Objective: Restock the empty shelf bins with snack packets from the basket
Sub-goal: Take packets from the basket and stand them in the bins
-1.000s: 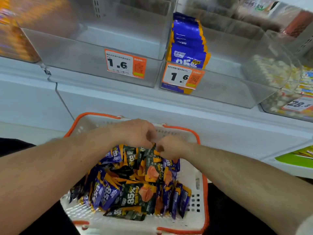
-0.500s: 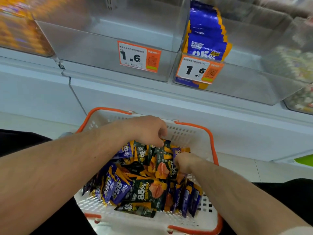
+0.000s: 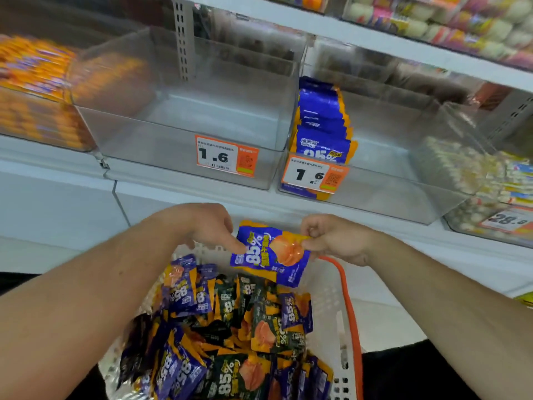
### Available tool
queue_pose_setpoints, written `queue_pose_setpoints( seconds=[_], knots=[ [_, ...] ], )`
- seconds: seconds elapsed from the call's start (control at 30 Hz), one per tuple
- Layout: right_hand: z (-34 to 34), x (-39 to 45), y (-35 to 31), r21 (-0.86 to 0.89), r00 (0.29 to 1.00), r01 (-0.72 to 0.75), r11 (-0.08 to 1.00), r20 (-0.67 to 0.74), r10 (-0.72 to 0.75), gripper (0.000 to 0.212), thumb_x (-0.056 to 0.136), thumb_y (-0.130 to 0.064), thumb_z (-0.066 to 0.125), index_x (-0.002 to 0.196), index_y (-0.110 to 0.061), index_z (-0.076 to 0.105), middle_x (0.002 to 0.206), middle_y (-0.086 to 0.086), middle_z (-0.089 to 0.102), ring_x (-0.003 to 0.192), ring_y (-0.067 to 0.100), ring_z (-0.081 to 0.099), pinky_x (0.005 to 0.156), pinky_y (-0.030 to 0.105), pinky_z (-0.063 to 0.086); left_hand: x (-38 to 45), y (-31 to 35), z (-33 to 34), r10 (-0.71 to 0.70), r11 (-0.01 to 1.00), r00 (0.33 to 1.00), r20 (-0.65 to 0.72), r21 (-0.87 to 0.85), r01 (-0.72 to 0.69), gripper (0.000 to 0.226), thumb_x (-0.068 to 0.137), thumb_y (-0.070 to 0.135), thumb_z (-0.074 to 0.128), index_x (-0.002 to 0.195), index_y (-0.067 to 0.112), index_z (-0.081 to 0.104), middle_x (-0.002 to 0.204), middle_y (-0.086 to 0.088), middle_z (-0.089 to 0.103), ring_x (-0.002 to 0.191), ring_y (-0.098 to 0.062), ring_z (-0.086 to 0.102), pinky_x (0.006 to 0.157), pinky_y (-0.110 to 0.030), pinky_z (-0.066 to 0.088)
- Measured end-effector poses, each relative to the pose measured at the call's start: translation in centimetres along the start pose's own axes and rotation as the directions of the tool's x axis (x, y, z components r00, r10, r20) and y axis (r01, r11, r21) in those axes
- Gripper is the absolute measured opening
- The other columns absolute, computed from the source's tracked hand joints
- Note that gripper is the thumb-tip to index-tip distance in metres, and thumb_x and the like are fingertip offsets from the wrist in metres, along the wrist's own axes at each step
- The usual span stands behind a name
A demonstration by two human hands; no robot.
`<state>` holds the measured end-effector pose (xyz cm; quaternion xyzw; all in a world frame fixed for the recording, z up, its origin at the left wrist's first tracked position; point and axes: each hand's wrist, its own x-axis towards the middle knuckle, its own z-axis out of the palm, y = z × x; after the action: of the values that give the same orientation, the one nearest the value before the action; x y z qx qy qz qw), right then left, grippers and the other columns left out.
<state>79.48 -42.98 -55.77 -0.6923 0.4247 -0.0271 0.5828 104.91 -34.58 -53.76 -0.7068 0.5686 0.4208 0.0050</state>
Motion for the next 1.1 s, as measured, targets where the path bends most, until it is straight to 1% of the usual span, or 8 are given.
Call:
queue_pose_setpoints(
  seconds=[0.1, 0.17, 0.33, 0.43, 0.57, 0.73, 0.93, 1.1],
  knots=[
    [0.1, -0.6, -1.0, 0.380, 0.996, 0.049, 0.924, 0.051, -0.074, 0.019, 0.083, 0.006, 0.063, 0.081, -0.009, 0.050, 0.078, 0.007, 0.063, 0.075, 0.018, 0.063, 0.068, 0.027, 0.057, 0.0, -0.4, -0.7, 0.077, 0.964, 0.997, 0.017, -0.257, -0.070, 0.029, 0.084, 0.035, 0.074, 0.107, 0.018, 0.065, 0.100, 0.004, 0.072, 0.090, -0.011, 0.069, 0.081, -0.033, 0.056],
    [0.3, -0.5, -1.4, 0.389, 0.994, 0.070, 0.918, 0.051, -0.098, 0.017, 0.078, 0.003, 0.064, 0.081, -0.009, 0.052, 0.078, 0.007, 0.067, 0.074, 0.017, 0.067, 0.072, 0.031, 0.059, -0.1, -0.2, -0.8, 0.119, 0.907, 0.990, -0.074, -0.397, -0.139, 0.024, 0.087, 0.022, 0.073, 0.107, 0.013, 0.064, 0.097, 0.001, 0.074, 0.087, -0.012, 0.071, 0.079, -0.030, 0.057],
    [0.5, -1.0, -3.3, -0.320, 0.979, 0.098, 0.942, -0.137, -0.149, 0.013, 0.082, -0.007, 0.076, 0.085, -0.015, 0.066, 0.088, 0.003, 0.073, 0.080, 0.012, 0.067, 0.075, 0.030, 0.053, -0.8, 1.0, -1.4, 0.189, 0.939, 0.912, -0.363, -0.203, -0.276, 0.011, 0.081, 0.018, 0.076, 0.084, 0.017, 0.066, 0.078, -0.006, 0.073, 0.066, -0.013, 0.063, 0.062, -0.026, 0.046],
    [1.0, -1.6, -5.2, -0.235, 0.882, 0.240, 0.942, -0.353, -0.313, 0.022, 0.078, -0.011, 0.081, 0.085, -0.026, 0.066, 0.090, -0.002, 0.072, 0.088, 0.014, 0.068, 0.079, 0.031, 0.056, -1.8, 2.5, -1.7, 0.296, 0.954, 0.859, -0.418, 0.085, -0.288, 0.020, 0.081, 0.026, 0.076, 0.074, 0.027, 0.058, 0.066, 0.011, 0.062, 0.062, -0.004, 0.056, 0.054, -0.022, 0.037],
    [1.9, -2.5, -6.5, -0.206, 0.803, 0.388, 0.898, -0.403, -0.439, 0.028, 0.084, -0.003, 0.074, 0.080, -0.029, 0.065, 0.081, -0.008, 0.071, 0.081, 0.012, 0.070, 0.078, 0.036, 0.060, -2.6, 4.1, -1.6, 0.417, 0.909, 0.766, -0.489, 0.223, -0.352, 0.015, 0.082, 0.031, 0.075, 0.087, 0.024, 0.064, 0.069, 0.014, 0.059, 0.063, -0.002, 0.052, 0.053, -0.019, 0.036],
    [0.2, -3.5, -7.0, -0.222, 0.685, 0.437, 0.872, -0.546, -0.483, 0.017, 0.086, -0.005, 0.072, 0.086, -0.021, 0.069, 0.081, -0.008, 0.075, 0.077, 0.011, 0.073, 0.076, 0.038, 0.060, -2.6, 4.8, -1.8, 0.362, 0.847, 0.664, -0.655, -0.067, -0.528, 0.029, 0.078, 0.029, 0.079, 0.100, 0.030, 0.060, 0.082, 0.018, 0.063, 0.072, -0.002, 0.062, 0.066, -0.021, 0.051],
    [-3.7, -5.9, -8.6, -0.233, 0.295, 0.643, 0.730, -0.804, -0.516, 0.019, 0.086, 0.000, 0.066, 0.082, -0.018, 0.062, 0.064, -0.018, 0.070, 0.060, -0.001, 0.065, 0.062, 0.017, 0.051, -1.8, 4.2, -1.9, 0.275, 0.835, 0.699, -0.660, -0.195, -0.514, 0.034, 0.077, 0.030, 0.080, 0.102, 0.034, 0.058, 0.089, 0.014, 0.065, 0.072, -0.005, 0.061, 0.074, -0.028, 0.054],
    [-4.3, -5.0, -8.3, -0.245, 0.282, 0.547, 0.800, -0.846, -0.452, 0.017, 0.090, -0.003, 0.066, 0.085, -0.020, 0.064, 0.068, -0.014, 0.072, 0.072, 0.011, 0.072, 0.070, 0.027, 0.057, -1.9, 4.4, -1.3, 0.298, 0.862, 0.741, -0.602, -0.163, -0.480, 0.030, 0.081, 0.029, 0.077, 0.105, 0.031, 0.060, 0.089, 0.015, 0.065, 0.074, -0.003, 0.061, 0.070, -0.021, 0.050]
  ],
)
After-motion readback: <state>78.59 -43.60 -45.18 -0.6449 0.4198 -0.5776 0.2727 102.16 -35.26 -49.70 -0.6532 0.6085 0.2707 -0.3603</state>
